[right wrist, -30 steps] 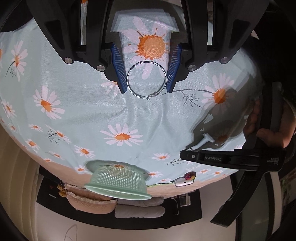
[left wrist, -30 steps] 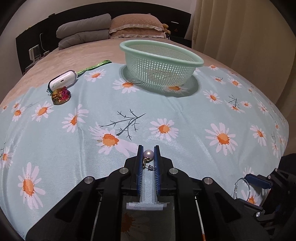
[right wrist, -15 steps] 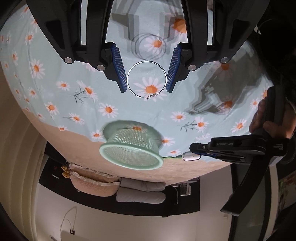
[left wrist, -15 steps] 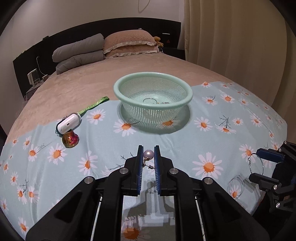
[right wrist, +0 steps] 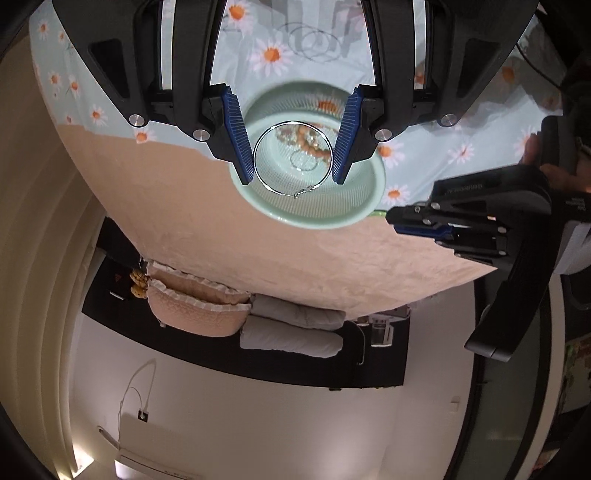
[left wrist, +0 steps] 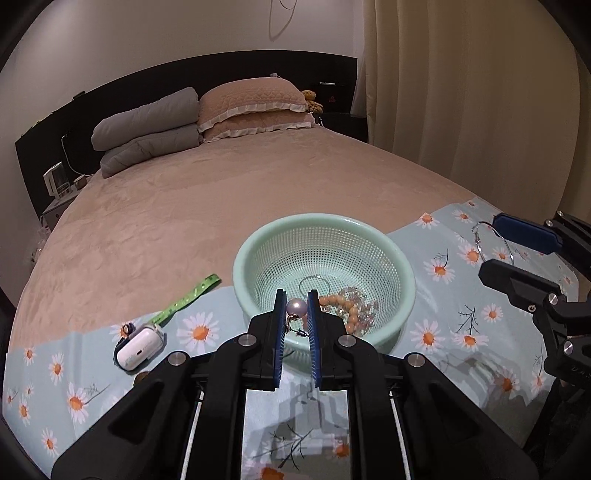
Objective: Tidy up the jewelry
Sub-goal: 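Carry both earrings into the green basket and open both tools there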
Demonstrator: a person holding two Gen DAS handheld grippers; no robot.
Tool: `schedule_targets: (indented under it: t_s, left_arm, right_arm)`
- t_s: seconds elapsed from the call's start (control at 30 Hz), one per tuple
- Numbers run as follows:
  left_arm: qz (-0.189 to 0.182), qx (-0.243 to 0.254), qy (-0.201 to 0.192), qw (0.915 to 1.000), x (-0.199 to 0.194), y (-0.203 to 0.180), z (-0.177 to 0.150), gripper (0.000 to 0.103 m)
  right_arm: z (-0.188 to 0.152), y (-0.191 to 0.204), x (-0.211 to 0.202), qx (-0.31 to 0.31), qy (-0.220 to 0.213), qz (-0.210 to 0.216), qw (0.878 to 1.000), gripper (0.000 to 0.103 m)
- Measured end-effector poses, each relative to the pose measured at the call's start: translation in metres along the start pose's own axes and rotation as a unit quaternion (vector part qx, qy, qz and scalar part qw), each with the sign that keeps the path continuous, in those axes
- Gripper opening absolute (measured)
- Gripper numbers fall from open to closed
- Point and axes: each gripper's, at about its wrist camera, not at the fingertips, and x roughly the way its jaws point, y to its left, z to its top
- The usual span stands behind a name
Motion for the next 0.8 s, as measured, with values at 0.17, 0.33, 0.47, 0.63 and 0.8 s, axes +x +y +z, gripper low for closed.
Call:
schedule_targets:
  t_s: [0.17,0.33,0.47,0.63,0.8]
  left_arm:
    - [-0.012,0.023,0.015,0.9996,0.041,-0.004,0.016,0.012]
    - [-0.023,0.027,0.037,0.9987,0.084,-0.003,0.018,0.012]
    - [-0.019,0.032,0.061,0.9975,0.112,0.0,0.014,0.012]
    - [-0.008,0.04,0.069,0.9968,0.125,0.003,0.01,0.013]
    - [-0.008,0.038,0.071,0.9967,0.126,0.006,0.013,0.047]
  right_arm:
    - [0.009,-0.011,0.046,0.003,0.005,0.012,1.0,0.042]
    - [0.0,-0.023,0.093,0.0,0.034,0.017,0.999,0.041]
    - [-0.012,-0.028,0.123,0.005,0.056,0.023,0.998,0.042]
    - [-0.021,-0.034,0.142,0.021,0.067,0.03,0.997,0.043]
    - [-0.023,-0.036,0.141,0.023,0.065,0.024,0.997,0.067]
